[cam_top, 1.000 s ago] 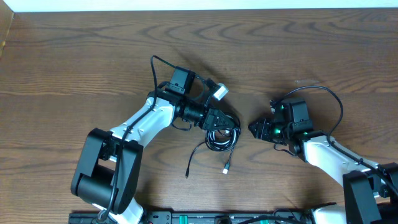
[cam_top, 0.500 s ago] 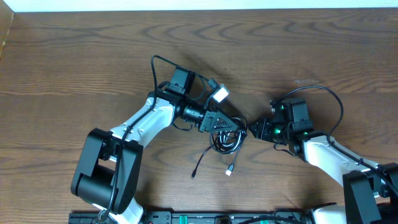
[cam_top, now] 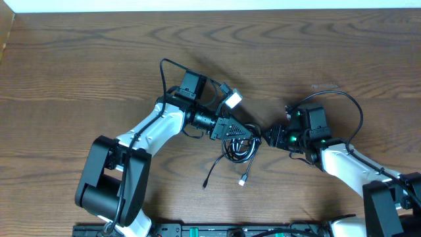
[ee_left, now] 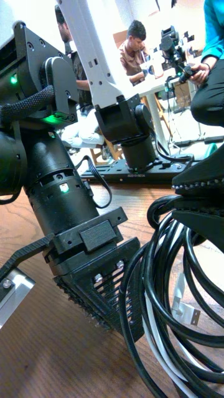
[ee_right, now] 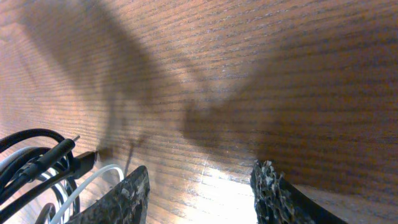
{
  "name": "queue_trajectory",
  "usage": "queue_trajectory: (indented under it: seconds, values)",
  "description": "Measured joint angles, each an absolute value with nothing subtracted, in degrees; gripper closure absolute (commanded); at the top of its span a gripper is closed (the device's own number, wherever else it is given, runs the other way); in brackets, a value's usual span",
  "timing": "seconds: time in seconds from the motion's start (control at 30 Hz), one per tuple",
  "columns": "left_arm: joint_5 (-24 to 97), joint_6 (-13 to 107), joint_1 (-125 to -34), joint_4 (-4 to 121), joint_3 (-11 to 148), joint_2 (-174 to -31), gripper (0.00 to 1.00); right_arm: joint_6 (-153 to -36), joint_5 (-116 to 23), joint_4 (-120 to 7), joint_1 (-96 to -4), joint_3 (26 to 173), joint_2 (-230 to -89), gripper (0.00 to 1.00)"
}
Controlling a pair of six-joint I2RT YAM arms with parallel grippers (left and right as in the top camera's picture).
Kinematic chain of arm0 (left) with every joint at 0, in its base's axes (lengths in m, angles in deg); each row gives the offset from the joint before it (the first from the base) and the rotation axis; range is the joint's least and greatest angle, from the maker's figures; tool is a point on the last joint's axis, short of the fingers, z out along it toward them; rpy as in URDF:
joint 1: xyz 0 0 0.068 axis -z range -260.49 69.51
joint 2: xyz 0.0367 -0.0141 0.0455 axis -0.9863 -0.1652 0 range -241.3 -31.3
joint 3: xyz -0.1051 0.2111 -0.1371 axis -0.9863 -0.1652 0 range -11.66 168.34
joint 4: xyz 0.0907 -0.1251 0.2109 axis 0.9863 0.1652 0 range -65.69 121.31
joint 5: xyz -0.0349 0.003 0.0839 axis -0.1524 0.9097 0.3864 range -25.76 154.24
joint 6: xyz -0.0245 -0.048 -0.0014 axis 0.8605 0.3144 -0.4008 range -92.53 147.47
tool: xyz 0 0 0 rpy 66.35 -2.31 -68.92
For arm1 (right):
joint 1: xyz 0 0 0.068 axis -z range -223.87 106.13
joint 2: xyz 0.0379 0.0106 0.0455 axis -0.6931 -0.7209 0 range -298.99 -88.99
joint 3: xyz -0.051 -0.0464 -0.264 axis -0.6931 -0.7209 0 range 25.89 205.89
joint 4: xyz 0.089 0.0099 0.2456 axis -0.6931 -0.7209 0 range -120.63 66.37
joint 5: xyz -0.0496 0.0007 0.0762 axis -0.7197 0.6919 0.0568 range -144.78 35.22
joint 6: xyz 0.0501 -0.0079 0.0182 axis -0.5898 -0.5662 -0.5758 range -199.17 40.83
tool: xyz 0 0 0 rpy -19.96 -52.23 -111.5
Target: Untangle cables
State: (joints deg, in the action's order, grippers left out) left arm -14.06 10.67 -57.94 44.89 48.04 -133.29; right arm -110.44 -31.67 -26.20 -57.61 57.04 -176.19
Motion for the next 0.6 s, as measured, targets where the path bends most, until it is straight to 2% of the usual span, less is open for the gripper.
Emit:
queue_trajectory:
  seconds: [0.6]
  values:
    - [-14.1, 10.7, -57.9, 44.9, 48.0, -133.3, 0.93, -110.8, -31.6, -26.2, -57.6, 57.1, -176.2, 0.45]
